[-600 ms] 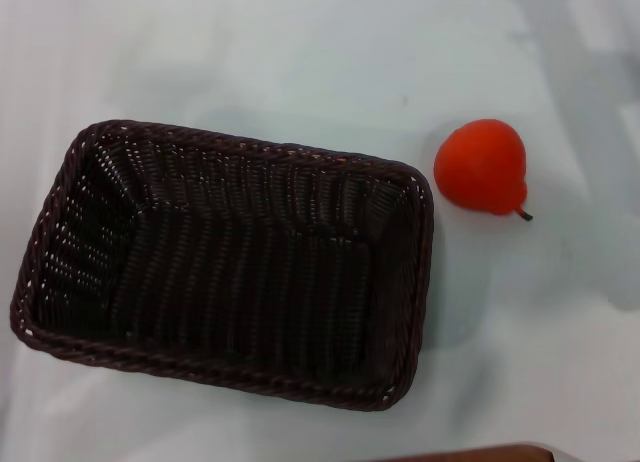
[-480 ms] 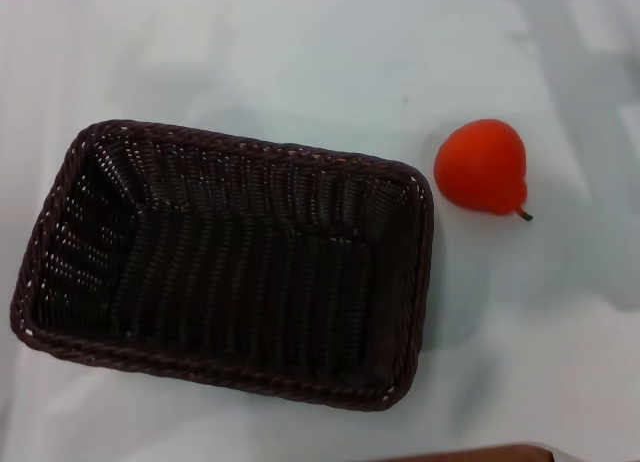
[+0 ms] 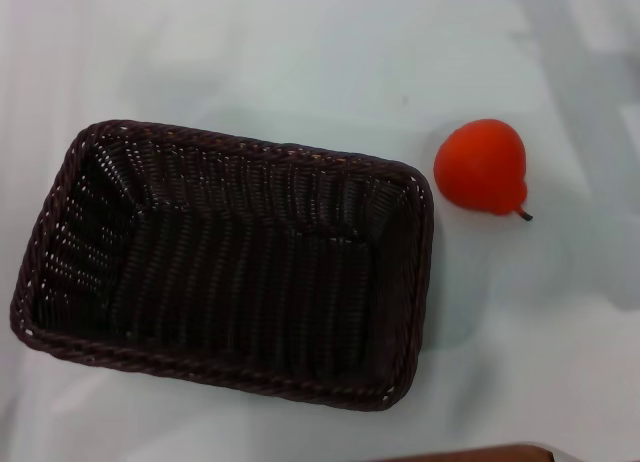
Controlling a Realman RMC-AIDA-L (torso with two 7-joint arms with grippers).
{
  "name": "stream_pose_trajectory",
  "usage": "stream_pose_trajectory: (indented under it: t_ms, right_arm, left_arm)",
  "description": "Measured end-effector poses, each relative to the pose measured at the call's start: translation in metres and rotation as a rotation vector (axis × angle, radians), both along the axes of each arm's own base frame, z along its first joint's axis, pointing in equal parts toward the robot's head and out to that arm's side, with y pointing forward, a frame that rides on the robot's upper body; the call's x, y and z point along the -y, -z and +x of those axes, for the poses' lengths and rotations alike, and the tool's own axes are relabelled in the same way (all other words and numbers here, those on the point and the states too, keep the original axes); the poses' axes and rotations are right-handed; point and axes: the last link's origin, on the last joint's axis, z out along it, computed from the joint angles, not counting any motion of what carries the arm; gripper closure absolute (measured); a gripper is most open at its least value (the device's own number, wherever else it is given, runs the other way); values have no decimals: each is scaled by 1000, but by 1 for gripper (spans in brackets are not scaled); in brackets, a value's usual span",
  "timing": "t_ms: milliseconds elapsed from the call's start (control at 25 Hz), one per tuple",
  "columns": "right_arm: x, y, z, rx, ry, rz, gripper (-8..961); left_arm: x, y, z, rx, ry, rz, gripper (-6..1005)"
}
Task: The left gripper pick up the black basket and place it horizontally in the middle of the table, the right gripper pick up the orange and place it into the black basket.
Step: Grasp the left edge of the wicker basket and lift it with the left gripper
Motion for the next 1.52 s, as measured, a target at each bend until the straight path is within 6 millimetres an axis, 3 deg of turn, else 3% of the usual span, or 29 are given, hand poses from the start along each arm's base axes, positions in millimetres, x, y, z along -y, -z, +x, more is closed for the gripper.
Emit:
stream_pose_trajectory:
  t_ms: [160,400,560,640,1040,1520]
  right_arm:
    - [2,0,2,-32,-4,-12,29]
    - [3,2,5,-41,9,-23,28]
    - [2,3,8,-44,32,-34,29]
    - [1,4,10,-45,46,-41,29]
    - [-2,7,14,-42,82,-62,28]
    - [-8,9,17,-40,116,-85,28]
  left_arm:
    - [-11,-13,2,59,136,-150,253]
    - [-41,-56,10,40,294,-625,259]
    - [-50,-80,18,-2,294,-866,268]
    - [-54,-91,25,-73,215,-1034,286]
    - [-56,-99,41,-234,-167,-1356,309]
    - [-51,-96,53,-317,-409,-1513,302]
